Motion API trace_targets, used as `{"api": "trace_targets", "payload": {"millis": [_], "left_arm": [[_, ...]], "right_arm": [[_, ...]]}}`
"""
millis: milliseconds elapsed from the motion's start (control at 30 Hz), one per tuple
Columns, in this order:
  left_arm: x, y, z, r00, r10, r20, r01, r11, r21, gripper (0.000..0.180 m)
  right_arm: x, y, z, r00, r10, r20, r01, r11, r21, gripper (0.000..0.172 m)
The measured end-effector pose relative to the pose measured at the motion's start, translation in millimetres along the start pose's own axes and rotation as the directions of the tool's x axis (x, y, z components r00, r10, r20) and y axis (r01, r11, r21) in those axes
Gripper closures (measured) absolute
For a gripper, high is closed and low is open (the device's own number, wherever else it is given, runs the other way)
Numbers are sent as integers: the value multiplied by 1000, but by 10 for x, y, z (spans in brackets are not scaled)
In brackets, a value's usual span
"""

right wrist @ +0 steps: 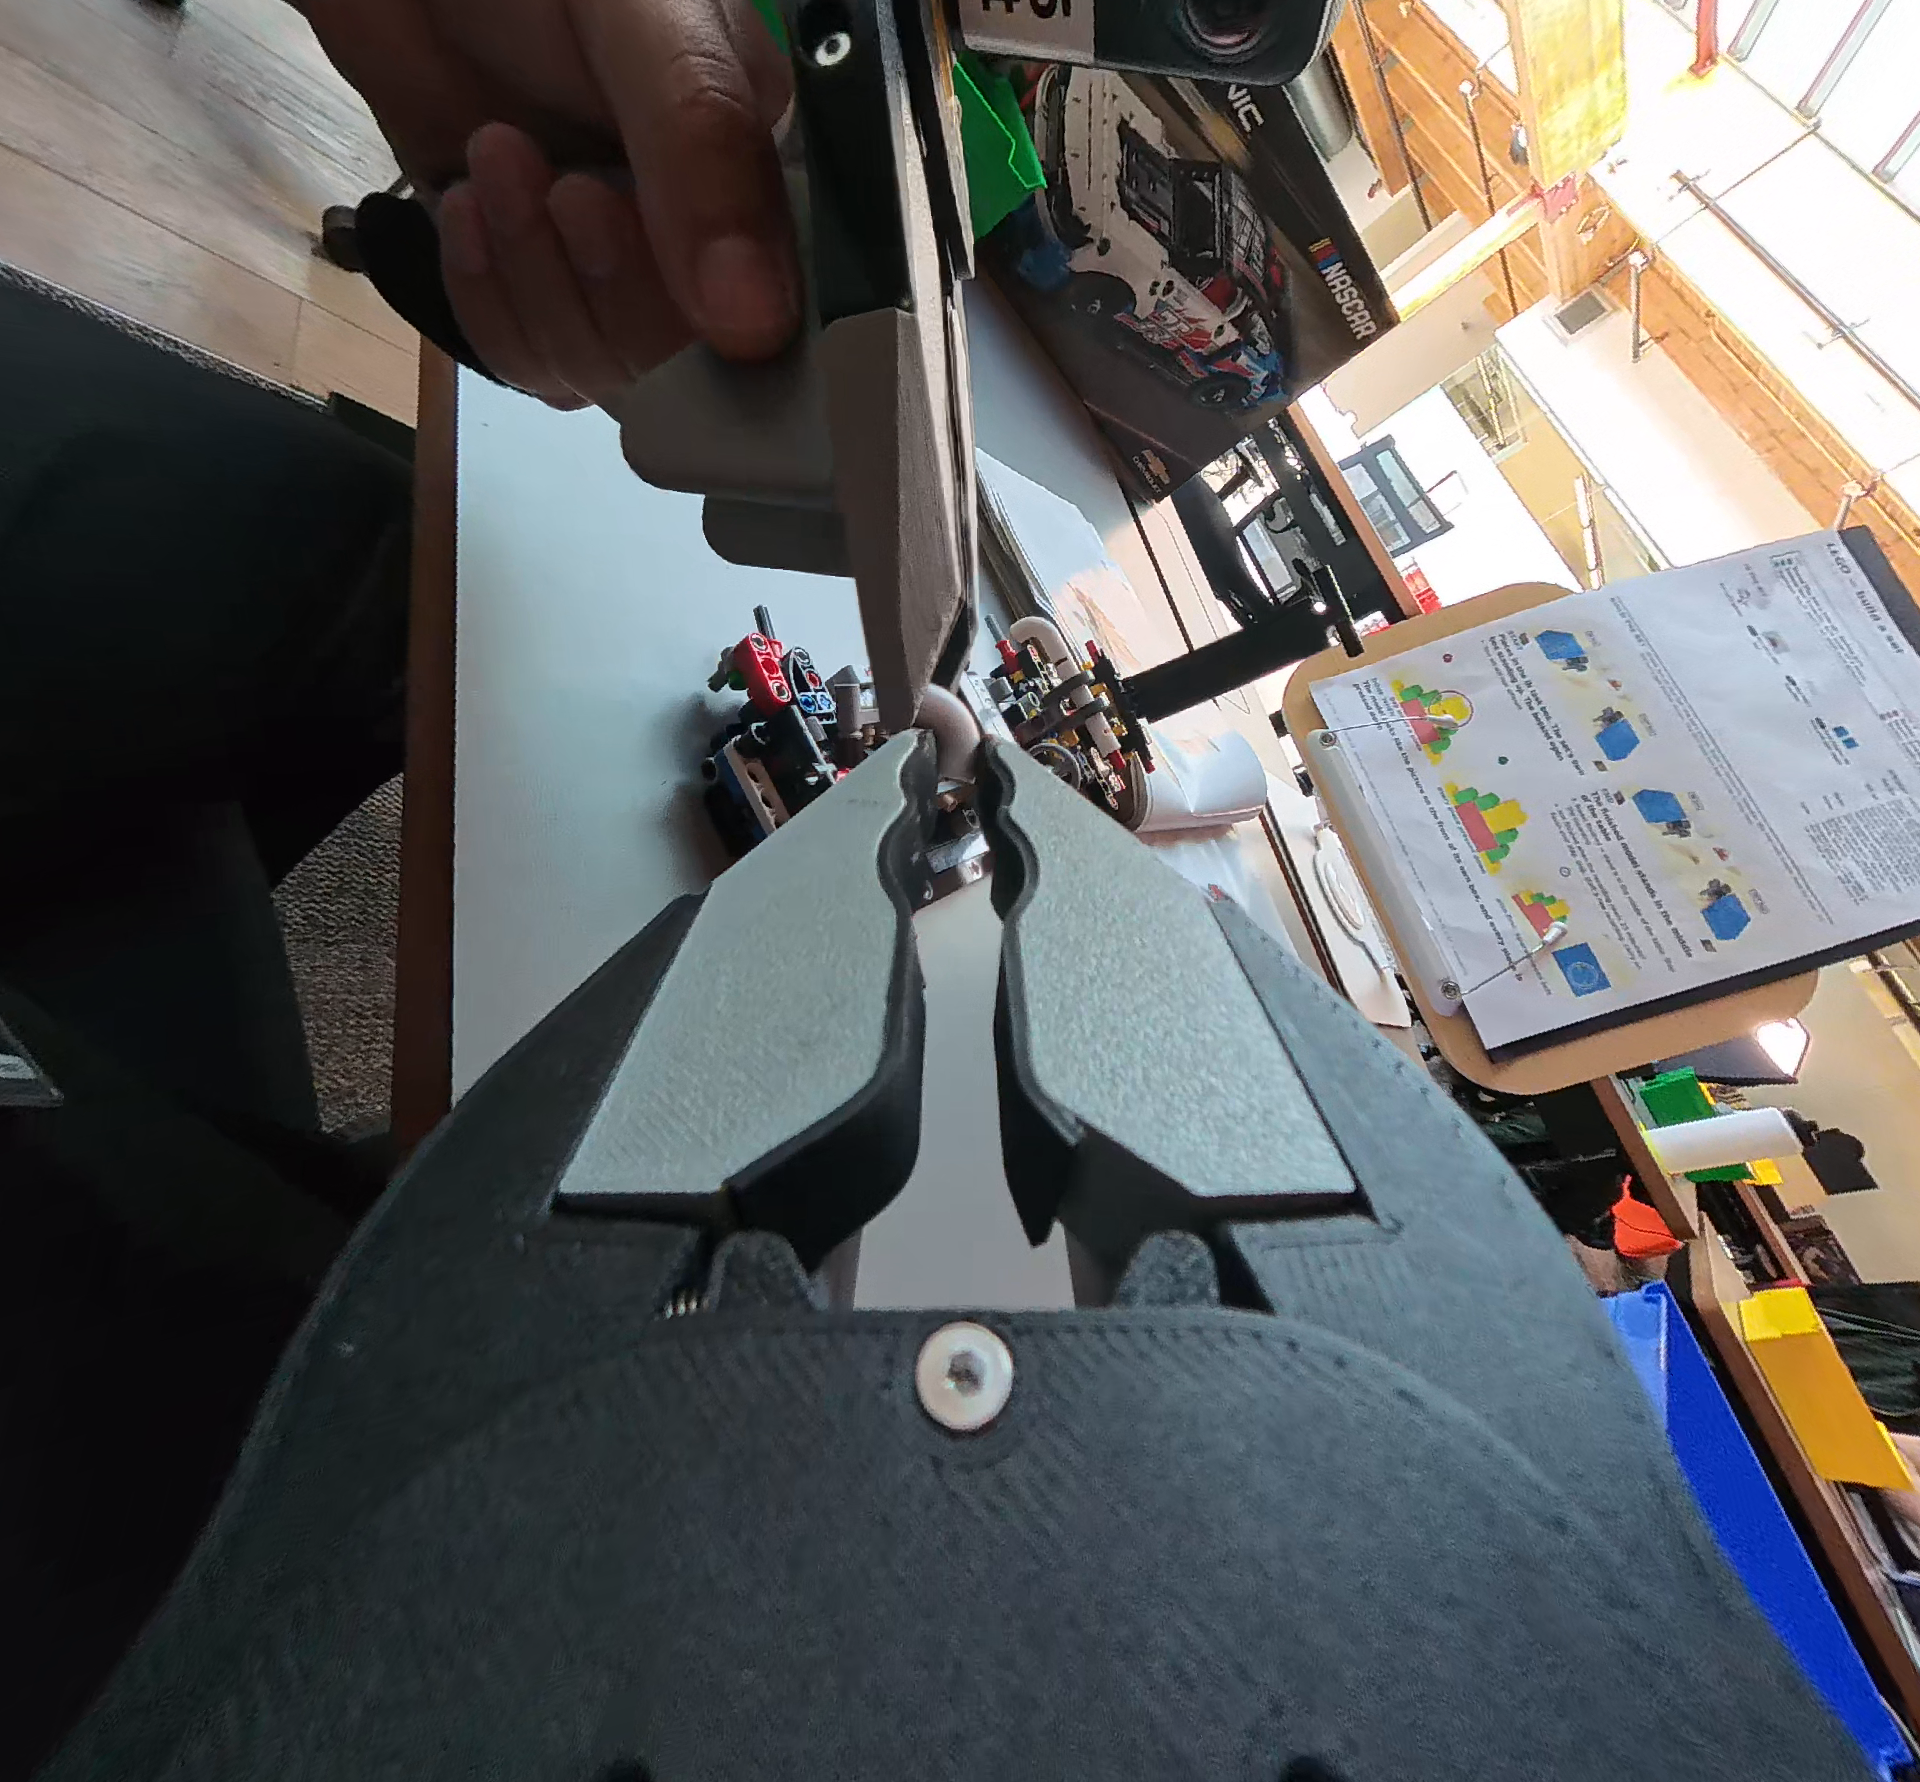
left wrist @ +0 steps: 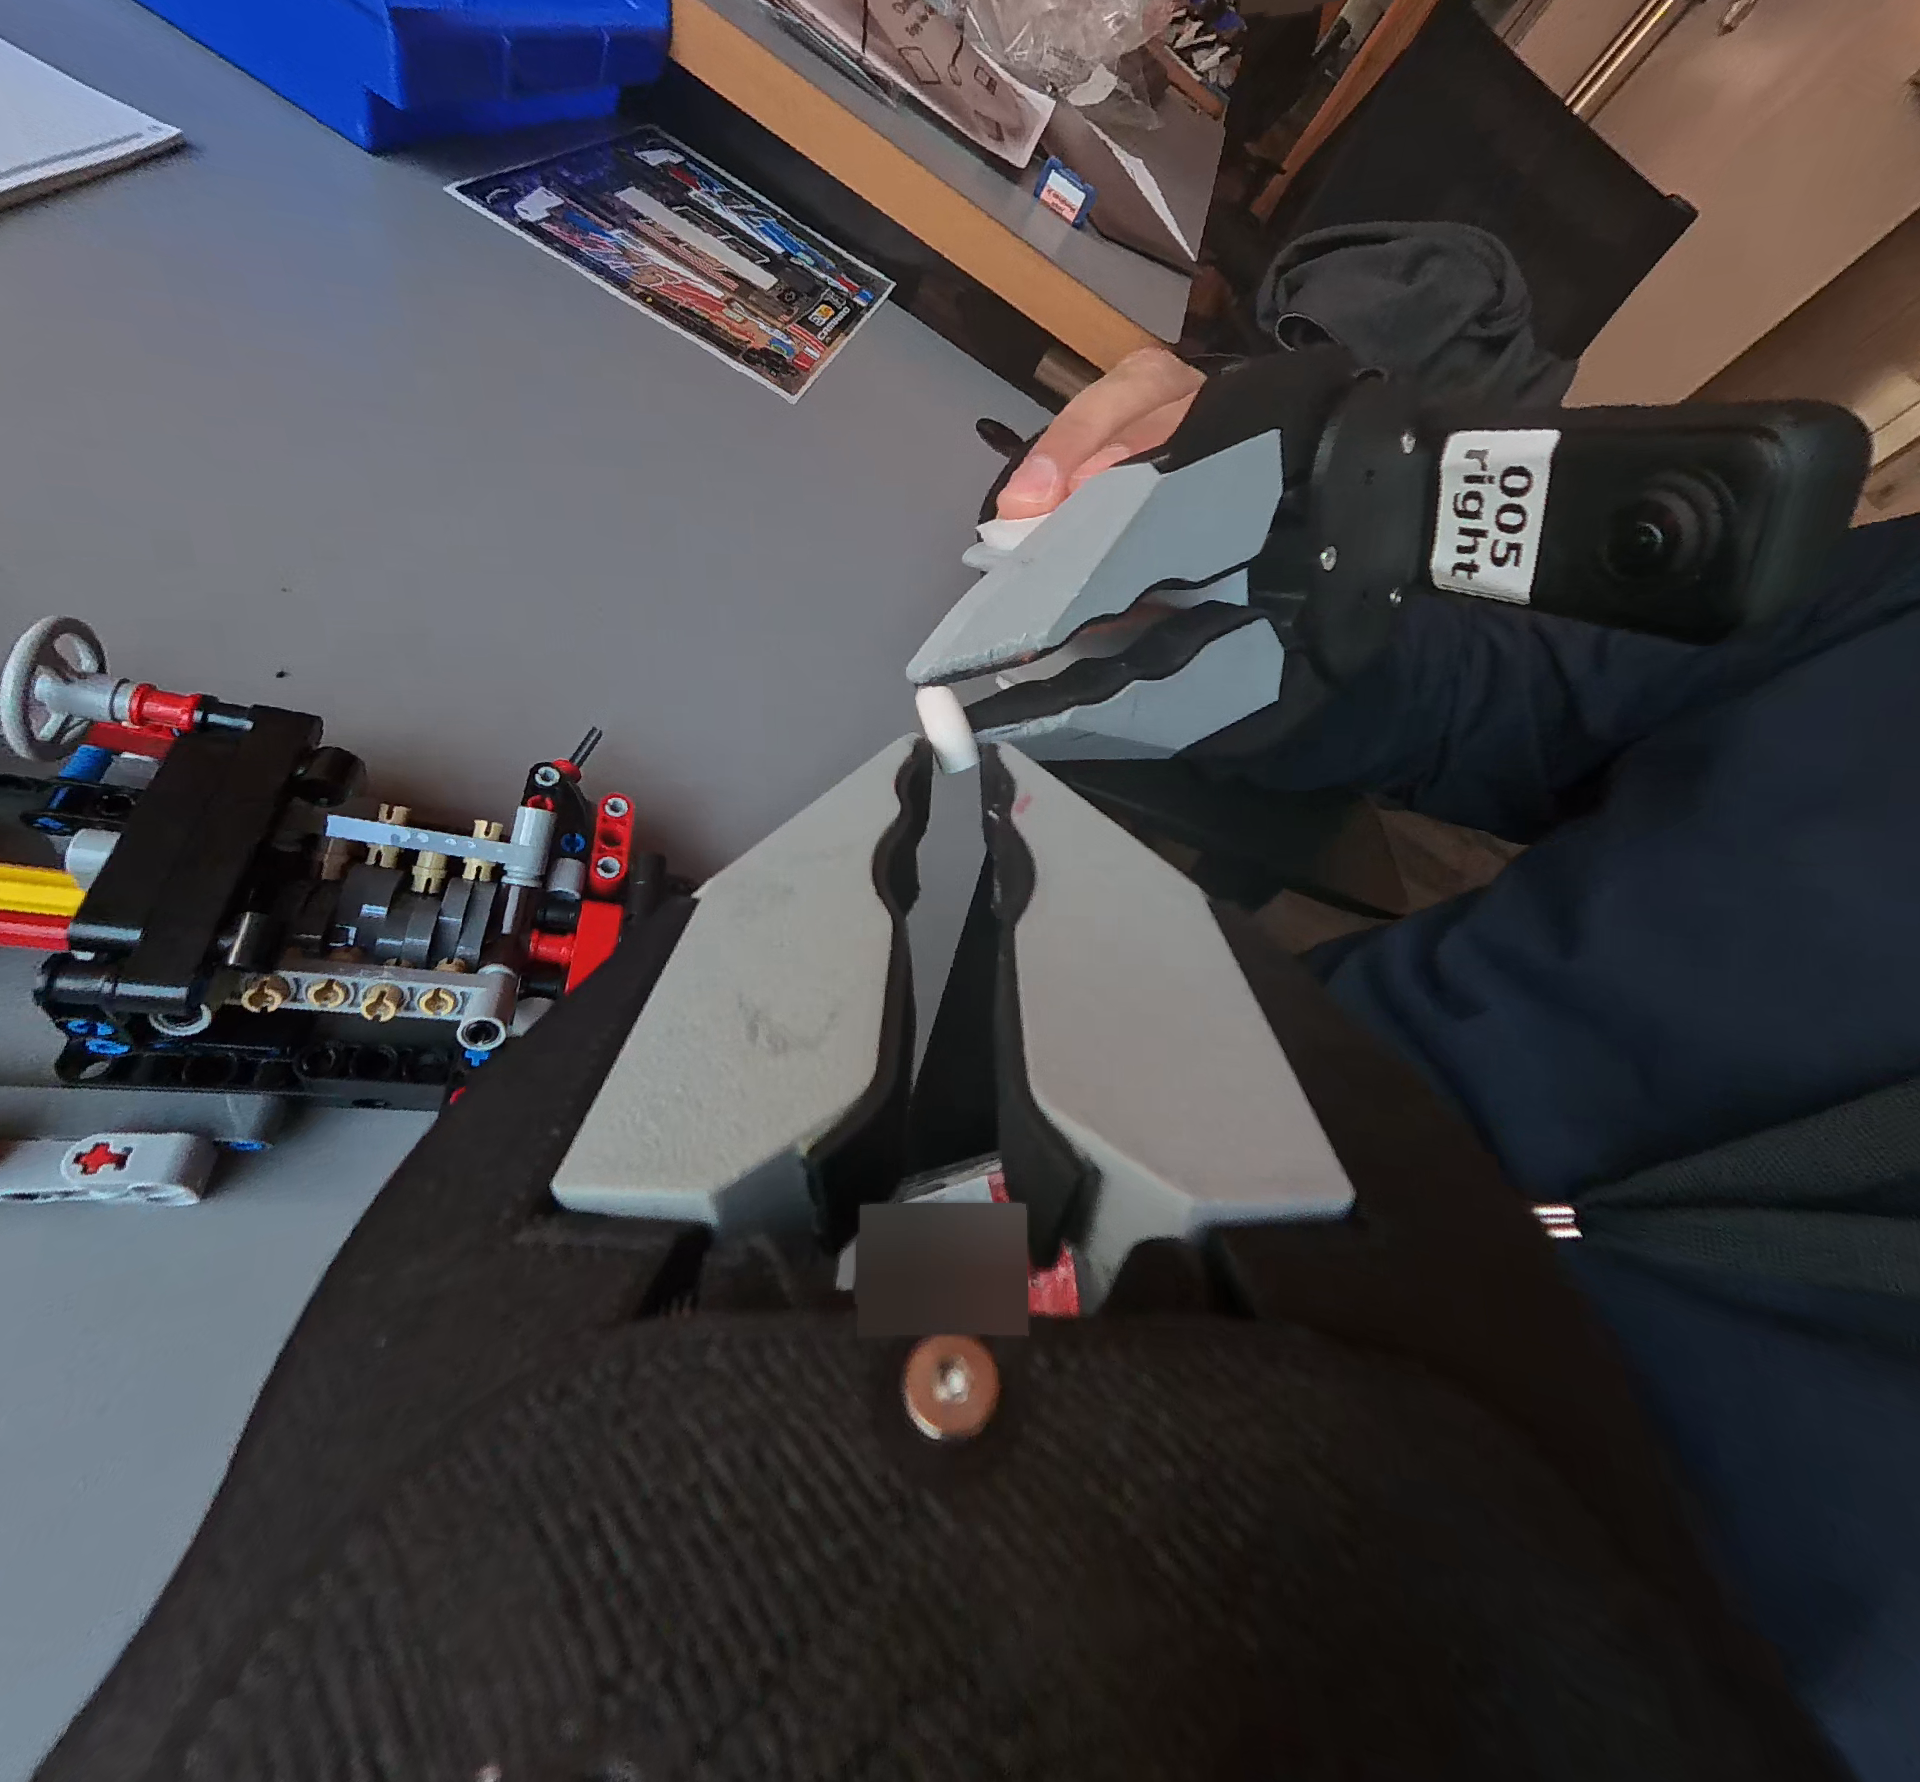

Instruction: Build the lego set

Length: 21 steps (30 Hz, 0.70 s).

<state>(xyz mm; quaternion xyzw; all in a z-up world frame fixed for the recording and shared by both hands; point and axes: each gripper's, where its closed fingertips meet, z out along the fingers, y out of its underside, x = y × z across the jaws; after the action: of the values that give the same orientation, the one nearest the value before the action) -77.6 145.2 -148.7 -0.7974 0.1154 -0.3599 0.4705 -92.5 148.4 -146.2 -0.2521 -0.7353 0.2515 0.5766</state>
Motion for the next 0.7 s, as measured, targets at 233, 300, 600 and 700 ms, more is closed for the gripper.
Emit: {"api": "trace_targets", "payload": {"millis": [233, 300, 600, 700], "left_arm": [[19, -17, -54, 1000, -19, -16, 19, 1000, 10, 174], [28, -26, -76, 1000, -16, -18, 16, 1000, 14, 175], [7, -69, -201, 999, -37, -17, 37, 999, 32, 170], [19, -70, -212, 998, -52, -25, 52, 998, 23, 164]], "right_arm": [[26, -63, 28, 999, -39, -31, 39, 999, 3, 167], [33, -87, 32, 998, -52, -38, 52, 999, 8, 167], [69, -151, 40, 993, -101, -67, 101, 995, 2, 167], [70, -157, 36, 992, -105, -73, 106, 994, 2, 167]]}}
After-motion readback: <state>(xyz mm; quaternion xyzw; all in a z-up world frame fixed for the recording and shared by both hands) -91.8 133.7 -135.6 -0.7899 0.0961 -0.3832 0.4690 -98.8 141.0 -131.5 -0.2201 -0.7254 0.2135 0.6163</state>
